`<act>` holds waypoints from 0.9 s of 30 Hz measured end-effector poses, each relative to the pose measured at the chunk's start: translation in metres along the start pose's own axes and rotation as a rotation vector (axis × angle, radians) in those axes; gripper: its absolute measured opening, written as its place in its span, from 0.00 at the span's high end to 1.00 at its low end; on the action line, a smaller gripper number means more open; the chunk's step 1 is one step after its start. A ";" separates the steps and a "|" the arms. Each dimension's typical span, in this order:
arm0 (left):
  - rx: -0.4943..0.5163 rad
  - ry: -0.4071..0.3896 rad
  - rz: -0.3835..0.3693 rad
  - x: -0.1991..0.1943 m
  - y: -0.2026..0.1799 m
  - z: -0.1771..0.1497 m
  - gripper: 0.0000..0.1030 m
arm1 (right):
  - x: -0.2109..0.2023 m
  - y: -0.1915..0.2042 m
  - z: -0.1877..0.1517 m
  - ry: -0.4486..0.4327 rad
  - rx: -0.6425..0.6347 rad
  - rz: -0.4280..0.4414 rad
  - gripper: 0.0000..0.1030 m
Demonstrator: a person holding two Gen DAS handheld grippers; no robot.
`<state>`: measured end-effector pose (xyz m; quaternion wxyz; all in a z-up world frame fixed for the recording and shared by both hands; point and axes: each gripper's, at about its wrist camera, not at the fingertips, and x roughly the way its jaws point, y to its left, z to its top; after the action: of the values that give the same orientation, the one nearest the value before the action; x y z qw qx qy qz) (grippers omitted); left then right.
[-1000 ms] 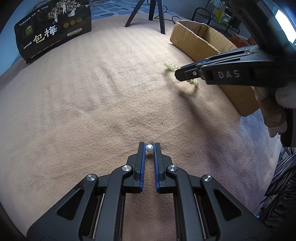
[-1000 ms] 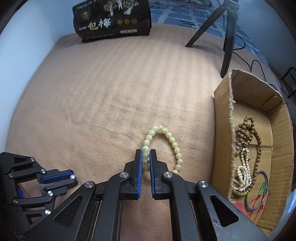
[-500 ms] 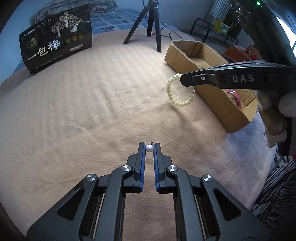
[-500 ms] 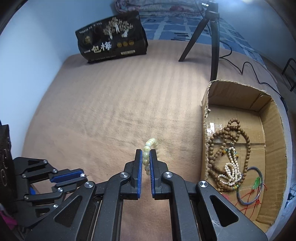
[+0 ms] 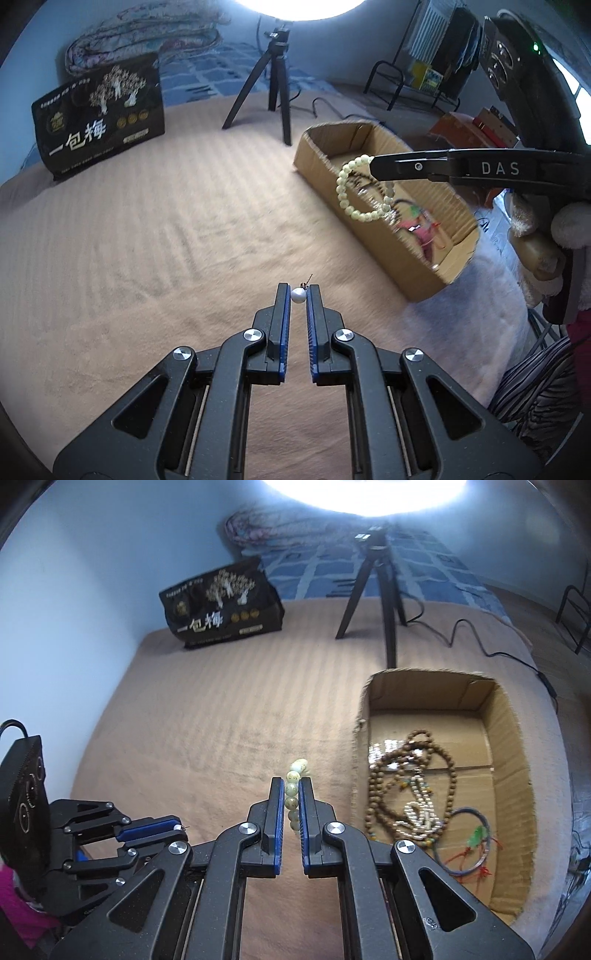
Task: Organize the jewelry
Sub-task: 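Carry the earring with left tool over the box while right tool carries the bracelet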
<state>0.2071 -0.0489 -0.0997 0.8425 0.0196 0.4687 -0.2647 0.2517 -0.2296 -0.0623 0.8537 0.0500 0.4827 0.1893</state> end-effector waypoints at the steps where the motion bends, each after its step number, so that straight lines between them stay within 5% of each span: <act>1: 0.003 -0.006 -0.005 -0.001 -0.003 0.002 0.94 | -0.004 -0.004 0.000 -0.008 0.006 -0.001 0.94; 27: 0.102 -0.057 -0.111 0.020 -0.112 0.033 0.94 | -0.064 -0.102 -0.017 -0.095 0.141 -0.119 0.94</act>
<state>0.1887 -0.1630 -0.0729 0.8375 0.0289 0.4307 -0.3351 0.2359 -0.3493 -0.0472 0.8796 0.0900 0.4561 0.1012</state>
